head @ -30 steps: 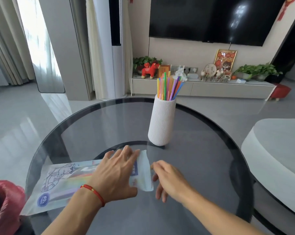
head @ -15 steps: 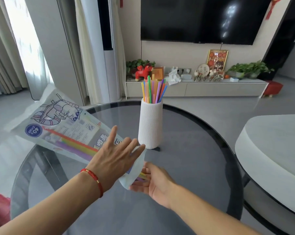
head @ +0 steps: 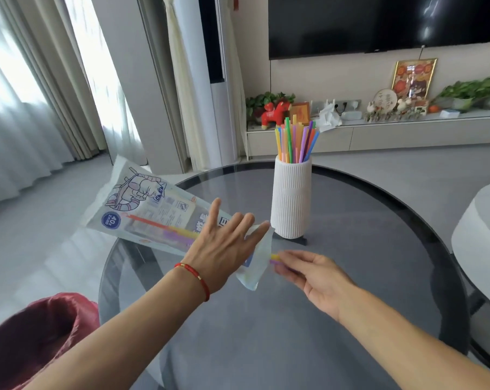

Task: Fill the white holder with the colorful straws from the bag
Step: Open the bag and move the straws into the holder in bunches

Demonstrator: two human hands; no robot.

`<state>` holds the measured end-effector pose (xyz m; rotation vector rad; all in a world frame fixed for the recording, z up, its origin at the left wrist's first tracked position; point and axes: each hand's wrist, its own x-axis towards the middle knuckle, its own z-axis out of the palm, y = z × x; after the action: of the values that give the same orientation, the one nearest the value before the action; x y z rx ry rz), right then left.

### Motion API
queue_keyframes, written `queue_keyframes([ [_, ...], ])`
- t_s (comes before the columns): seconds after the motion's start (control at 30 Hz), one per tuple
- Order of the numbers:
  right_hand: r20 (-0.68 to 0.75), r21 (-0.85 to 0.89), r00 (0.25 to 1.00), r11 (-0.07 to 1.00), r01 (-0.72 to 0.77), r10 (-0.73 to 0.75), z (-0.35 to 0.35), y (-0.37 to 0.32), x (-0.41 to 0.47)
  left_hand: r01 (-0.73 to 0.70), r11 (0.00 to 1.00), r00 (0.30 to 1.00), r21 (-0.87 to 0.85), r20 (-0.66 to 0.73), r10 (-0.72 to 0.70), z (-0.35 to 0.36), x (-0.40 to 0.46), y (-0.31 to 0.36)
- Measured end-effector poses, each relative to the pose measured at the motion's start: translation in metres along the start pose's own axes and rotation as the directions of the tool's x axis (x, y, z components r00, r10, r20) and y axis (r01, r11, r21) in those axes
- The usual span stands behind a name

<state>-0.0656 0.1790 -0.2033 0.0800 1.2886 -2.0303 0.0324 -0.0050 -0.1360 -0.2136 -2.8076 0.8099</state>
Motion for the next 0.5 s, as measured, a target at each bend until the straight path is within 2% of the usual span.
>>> queue_keyframes([
  [0.13,-0.033,-0.024,0.993,0.994,0.109,-0.110,-0.025,-0.026,-0.001,0.095,0.986,0.995,-0.136,0.029,-0.092,0.014,-0.011,-0.001],
  [0.33,-0.100,-0.151,0.945,0.944,0.294,-0.310,-0.062,-0.061,-0.017,0.250,0.925,0.959,-0.287,0.205,-0.196,0.046,-0.035,0.002],
  [0.4,-0.115,-0.193,0.931,0.927,0.322,-0.347,-0.076,-0.071,-0.025,0.324,0.848,0.936,-0.419,0.273,-0.223,0.055,-0.038,0.000],
  [0.5,-0.134,-0.293,0.911,0.893,0.340,-0.391,-0.095,-0.082,-0.039,0.434,0.678,0.887,-0.594,0.415,-0.204,0.060,-0.037,-0.002],
])
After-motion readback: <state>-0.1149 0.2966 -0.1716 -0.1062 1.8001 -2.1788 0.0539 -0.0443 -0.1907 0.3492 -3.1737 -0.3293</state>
